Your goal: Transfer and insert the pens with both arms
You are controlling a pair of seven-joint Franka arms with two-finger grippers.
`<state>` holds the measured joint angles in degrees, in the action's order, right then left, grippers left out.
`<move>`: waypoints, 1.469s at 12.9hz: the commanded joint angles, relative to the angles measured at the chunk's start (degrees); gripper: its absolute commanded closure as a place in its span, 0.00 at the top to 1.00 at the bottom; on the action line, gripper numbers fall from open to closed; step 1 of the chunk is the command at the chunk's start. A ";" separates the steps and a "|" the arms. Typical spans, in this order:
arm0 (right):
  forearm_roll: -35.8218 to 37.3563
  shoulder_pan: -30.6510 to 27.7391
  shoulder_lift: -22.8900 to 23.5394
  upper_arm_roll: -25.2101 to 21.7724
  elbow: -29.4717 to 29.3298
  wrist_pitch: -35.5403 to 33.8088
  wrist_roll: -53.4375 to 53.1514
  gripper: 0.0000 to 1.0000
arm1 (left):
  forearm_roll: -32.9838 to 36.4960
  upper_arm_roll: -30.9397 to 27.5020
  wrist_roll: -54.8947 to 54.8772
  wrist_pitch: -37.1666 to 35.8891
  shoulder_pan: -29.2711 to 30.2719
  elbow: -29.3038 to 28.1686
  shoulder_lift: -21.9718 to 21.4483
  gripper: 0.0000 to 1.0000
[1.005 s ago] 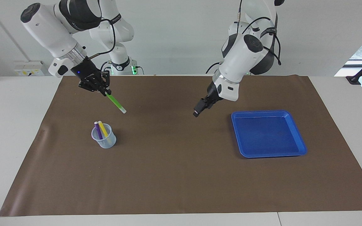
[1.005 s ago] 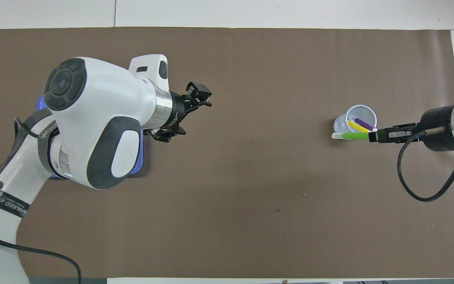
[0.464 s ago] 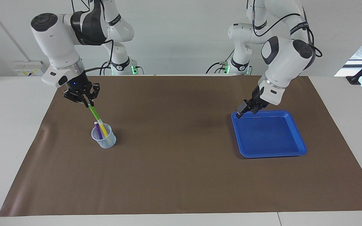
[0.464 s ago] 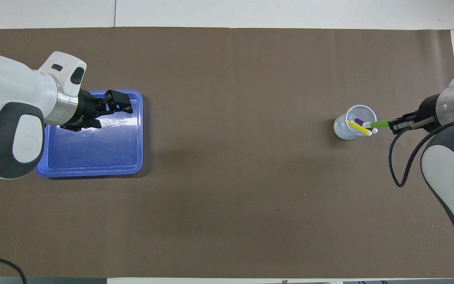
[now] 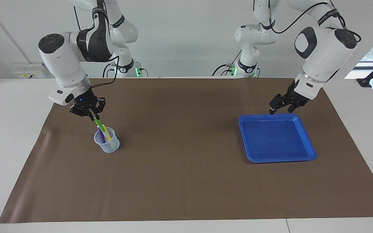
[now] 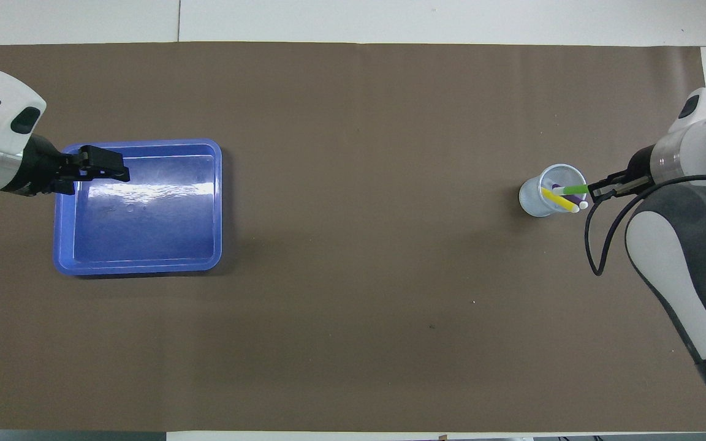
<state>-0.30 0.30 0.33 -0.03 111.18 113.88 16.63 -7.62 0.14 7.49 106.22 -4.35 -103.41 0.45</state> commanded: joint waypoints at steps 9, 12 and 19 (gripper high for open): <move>0.30 -2.31 -0.42 0.03 -16.06 -18.56 -0.45 1.00 | 3.41 0.56 -7.57 -19.83 2.15 14.11 0.79 1.00; 0.91 -4.16 -2.78 -0.06 -19.77 -28.68 -3.53 1.00 | 5.08 0.65 -9.50 -20.62 1.53 11.31 -1.50 1.00; 0.39 -6.80 -4.64 0.30 -18.63 -31.09 -3.71 1.00 | 5.08 0.74 -9.86 -19.83 1.53 9.36 -3.09 1.00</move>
<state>-0.29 -5.37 -4.03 -0.54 91.92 82.38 13.71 -3.89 0.73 -1.50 85.69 -2.69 -92.38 -1.17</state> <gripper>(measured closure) 0.000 0.000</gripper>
